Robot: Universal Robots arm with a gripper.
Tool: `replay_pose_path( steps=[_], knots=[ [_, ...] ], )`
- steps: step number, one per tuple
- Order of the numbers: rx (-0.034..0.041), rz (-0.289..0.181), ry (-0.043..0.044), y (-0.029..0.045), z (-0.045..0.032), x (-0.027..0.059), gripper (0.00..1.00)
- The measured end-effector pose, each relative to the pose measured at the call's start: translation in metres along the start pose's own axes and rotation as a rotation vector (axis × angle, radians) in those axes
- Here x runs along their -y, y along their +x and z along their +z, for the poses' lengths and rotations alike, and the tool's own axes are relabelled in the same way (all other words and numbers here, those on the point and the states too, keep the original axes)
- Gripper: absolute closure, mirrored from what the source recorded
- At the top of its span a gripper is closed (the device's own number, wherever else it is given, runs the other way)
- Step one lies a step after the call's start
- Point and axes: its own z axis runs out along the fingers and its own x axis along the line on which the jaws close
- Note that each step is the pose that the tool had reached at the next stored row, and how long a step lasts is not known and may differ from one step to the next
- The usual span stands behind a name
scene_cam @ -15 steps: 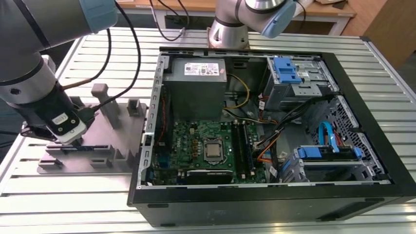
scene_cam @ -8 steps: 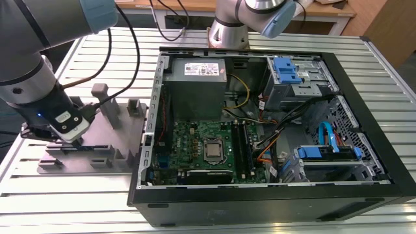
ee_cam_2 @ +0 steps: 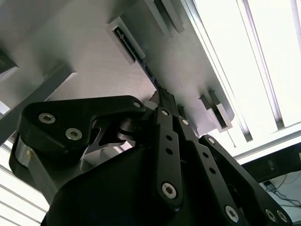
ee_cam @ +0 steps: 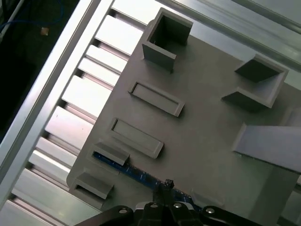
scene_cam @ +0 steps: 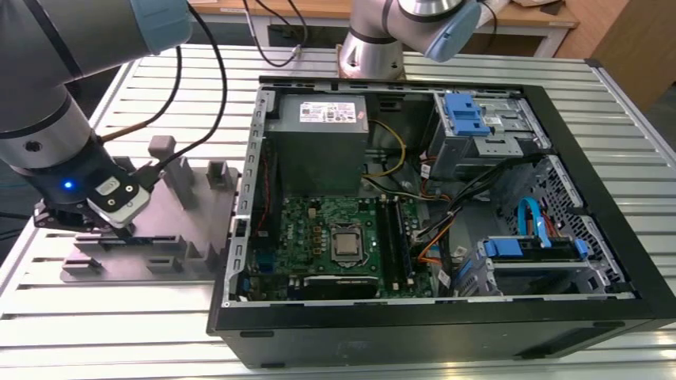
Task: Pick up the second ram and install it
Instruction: 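Pick up the second ram and move it above second insertion slot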
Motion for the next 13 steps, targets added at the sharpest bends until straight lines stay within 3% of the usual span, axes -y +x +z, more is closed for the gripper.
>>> replay_pose_path(
  steps=[13],
  knots=[
    [-0.0046, -0.115, 0.0026, 0.0000, 0.0000, 0.0000, 0.93]
  ],
)
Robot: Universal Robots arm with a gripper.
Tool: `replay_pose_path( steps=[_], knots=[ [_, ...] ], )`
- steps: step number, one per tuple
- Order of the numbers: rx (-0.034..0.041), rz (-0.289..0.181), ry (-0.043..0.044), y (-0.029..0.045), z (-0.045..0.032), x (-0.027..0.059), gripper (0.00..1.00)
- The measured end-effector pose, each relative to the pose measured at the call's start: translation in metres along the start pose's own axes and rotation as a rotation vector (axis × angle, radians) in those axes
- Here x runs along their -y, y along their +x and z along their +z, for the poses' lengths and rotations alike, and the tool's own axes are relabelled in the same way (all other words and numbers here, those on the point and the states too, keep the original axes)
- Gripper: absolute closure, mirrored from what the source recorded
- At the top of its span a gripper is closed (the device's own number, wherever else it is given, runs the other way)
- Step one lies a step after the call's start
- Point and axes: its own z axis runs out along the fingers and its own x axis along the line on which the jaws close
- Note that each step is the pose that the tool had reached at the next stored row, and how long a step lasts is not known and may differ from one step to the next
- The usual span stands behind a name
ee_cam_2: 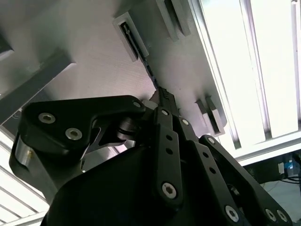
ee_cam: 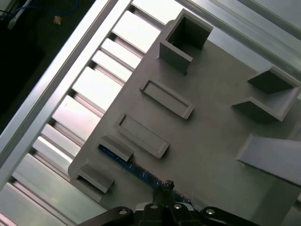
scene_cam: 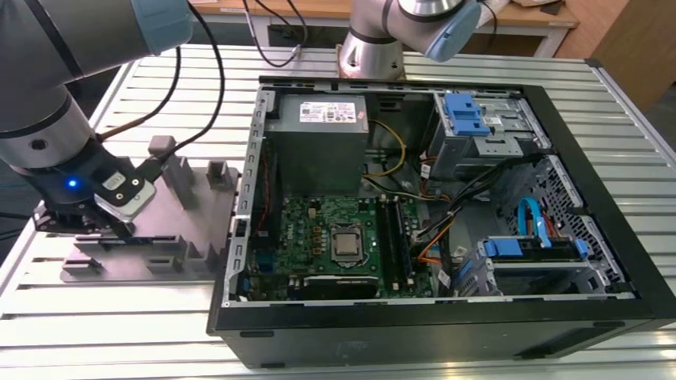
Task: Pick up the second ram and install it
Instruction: 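Pick up the second ram and move it above second insertion slot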
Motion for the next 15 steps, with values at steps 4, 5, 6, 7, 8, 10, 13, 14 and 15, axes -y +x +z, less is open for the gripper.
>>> replay_pose_path(
  steps=[4, 5, 6, 7, 8, 10, 13, 14, 15],
  knots=[
    [-0.0015, -0.036, 0.0009, 0.0000, 0.0000, 0.0000, 0.93],
    [-0.0018, -0.044, 0.0010, 0.0000, 0.0000, 0.0000, 0.93],
    [-0.0022, -0.053, 0.0012, 0.0000, 0.0000, 0.0000, 0.93],
    [-0.0026, -0.062, 0.0014, 0.0000, 0.0000, 0.0000, 0.93],
    [-0.0029, -0.071, 0.0017, 0.0000, 0.0000, 0.0000, 0.93],
    [-0.0036, -0.089, 0.0020, 0.0000, 0.0000, 0.0000, 0.93],
    [-0.0047, -0.116, 0.0027, 0.0000, 0.0000, 0.0000, 0.93],
    [-0.0050, -0.126, 0.0029, 0.0000, 0.0000, 0.0000, 0.93],
    [-0.0055, -0.135, 0.0031, 0.0000, 0.0000, 0.0000, 0.93]
  ],
)
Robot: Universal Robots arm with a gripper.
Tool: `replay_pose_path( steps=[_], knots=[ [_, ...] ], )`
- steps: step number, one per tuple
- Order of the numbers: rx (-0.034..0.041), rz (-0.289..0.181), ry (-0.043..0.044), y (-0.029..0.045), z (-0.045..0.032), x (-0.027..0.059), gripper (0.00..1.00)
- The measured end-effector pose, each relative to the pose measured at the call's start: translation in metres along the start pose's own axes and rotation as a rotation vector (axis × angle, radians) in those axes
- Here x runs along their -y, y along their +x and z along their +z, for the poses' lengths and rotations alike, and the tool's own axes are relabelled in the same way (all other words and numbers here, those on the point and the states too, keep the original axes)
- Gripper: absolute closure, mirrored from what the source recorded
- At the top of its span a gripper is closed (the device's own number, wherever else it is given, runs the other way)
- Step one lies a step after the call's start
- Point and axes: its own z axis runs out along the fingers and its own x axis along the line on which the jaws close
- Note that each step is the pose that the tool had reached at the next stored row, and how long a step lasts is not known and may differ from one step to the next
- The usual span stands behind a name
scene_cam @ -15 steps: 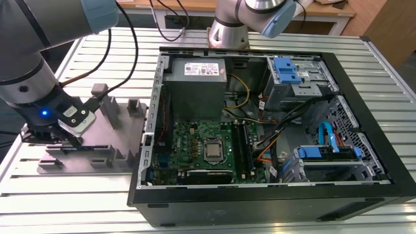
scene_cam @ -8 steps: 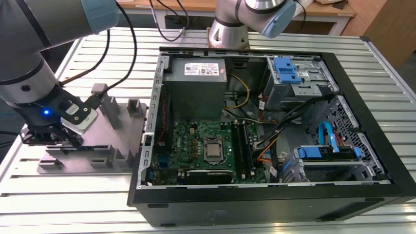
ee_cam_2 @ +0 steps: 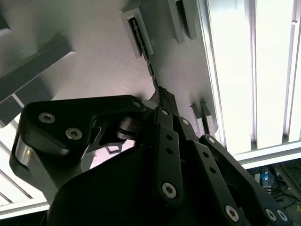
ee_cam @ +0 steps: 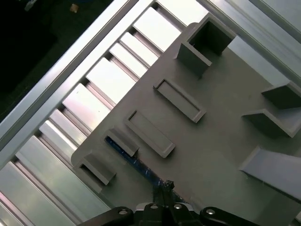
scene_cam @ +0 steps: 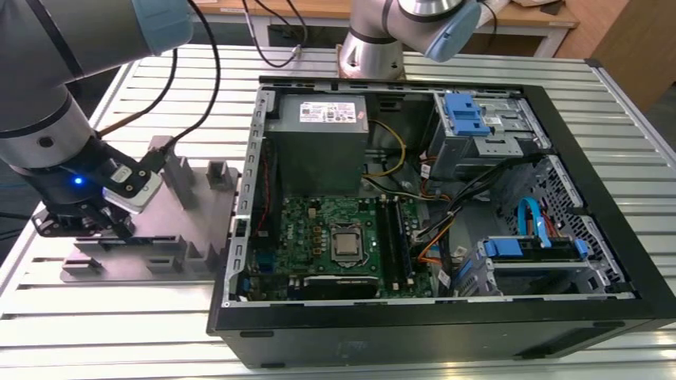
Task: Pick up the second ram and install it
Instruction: 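Pick up the second ram and move it above second insertion slot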
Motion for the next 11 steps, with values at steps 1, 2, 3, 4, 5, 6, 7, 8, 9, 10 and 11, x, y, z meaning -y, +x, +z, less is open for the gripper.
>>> replay_pose_path(
  steps=[1, 2, 3, 4, 5, 6, 7, 8, 9, 10, 11],
  knots=[
    [-0.0004, -0.010, 0.0003, 0.0000, 0.0000, 0.0000, 0.93],
    [-0.0007, -0.019, 0.0005, 0.0000, 0.0000, 0.0000, 0.93],
    [-0.0011, -0.028, 0.0006, 0.0000, 0.0000, 0.0000, 0.93],
    [-0.0015, -0.037, 0.0009, 0.0000, 0.0000, 0.0000, 0.93],
    [-0.0019, -0.046, 0.0011, 0.0000, 0.0000, 0.0000, 0.93],
    [-0.0022, -0.055, 0.0012, 0.0000, 0.0000, 0.0000, 0.93],
    [-0.0026, -0.064, 0.0015, 0.0000, 0.0000, 0.0000, 0.93],
    [-0.0029, -0.073, 0.0017, 0.0000, 0.0000, 0.0000, 0.93],
    [-0.0033, -0.081, 0.0019, 0.0000, 0.0000, 0.0000, 0.93],
    [-0.0036, -0.090, 0.0021, 0.0000, 0.0000, 0.0000, 0.93],
    [-0.0039, -0.098, 0.0023, 0.0000, 0.0000, 0.0000, 0.93]
  ],
)
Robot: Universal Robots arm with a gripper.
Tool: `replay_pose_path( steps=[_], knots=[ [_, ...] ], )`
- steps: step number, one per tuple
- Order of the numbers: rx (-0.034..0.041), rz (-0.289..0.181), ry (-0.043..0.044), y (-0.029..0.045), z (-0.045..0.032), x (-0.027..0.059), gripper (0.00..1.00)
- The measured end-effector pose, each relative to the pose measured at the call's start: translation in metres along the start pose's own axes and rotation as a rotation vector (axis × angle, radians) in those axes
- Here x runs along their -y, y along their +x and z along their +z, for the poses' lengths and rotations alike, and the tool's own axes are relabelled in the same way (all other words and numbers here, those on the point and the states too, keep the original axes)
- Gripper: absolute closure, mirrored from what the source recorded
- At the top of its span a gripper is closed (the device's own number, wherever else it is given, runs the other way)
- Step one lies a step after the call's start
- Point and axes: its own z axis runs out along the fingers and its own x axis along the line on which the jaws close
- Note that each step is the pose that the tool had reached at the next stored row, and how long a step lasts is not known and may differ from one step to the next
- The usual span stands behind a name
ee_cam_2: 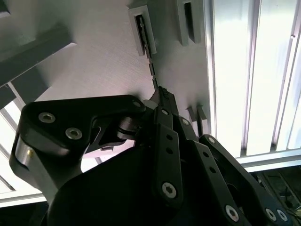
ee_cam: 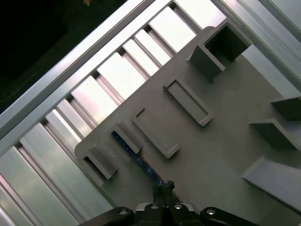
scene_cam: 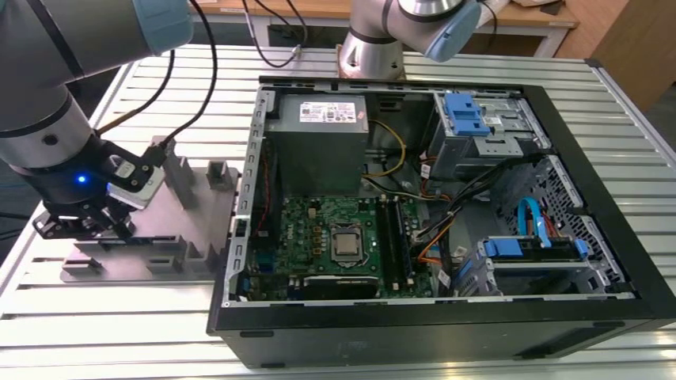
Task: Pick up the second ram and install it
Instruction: 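Pick up the second ram and move it above second insertion slot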
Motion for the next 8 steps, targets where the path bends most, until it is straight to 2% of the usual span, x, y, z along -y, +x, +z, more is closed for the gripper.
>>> replay_pose_path(
  steps=[8],
  knots=[
    [-0.0026, -0.064, 0.0015, 0.0000, 0.0000, 0.0000, 0.93]
  ],
)
